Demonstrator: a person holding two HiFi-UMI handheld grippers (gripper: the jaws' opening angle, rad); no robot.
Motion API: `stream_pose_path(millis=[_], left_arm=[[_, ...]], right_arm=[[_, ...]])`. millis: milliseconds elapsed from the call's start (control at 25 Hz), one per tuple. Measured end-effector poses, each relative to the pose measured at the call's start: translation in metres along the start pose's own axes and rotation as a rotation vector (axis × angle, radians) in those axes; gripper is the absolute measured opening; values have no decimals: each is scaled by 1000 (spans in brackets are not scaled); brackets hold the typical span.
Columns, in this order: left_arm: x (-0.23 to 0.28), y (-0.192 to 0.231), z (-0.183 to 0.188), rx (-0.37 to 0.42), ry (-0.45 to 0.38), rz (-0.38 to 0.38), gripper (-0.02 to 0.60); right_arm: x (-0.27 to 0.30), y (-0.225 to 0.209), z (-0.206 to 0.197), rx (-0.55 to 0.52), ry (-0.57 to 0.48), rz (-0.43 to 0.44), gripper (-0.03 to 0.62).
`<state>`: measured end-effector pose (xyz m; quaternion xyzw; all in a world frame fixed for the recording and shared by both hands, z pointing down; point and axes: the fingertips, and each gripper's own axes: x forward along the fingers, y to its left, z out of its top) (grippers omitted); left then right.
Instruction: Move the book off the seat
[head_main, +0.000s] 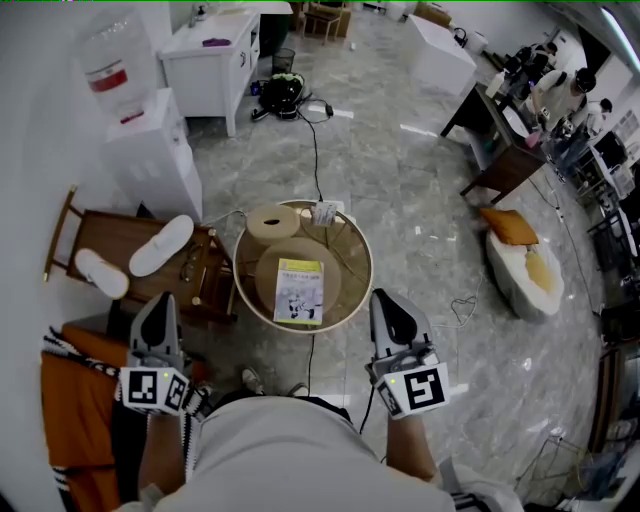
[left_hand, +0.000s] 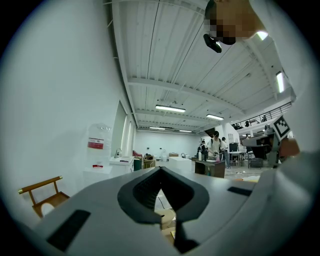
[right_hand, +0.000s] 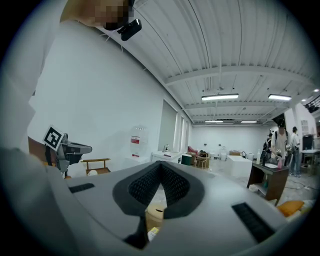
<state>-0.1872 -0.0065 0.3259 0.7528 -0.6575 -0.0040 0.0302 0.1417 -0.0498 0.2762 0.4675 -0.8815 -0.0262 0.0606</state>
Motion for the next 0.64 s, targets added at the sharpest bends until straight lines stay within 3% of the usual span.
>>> stream_pose_path(millis=[640], left_arm=[[4,12,-1,-13,9,-17,17]], right_arm=[[9,9,4,-15,18,-20,21]])
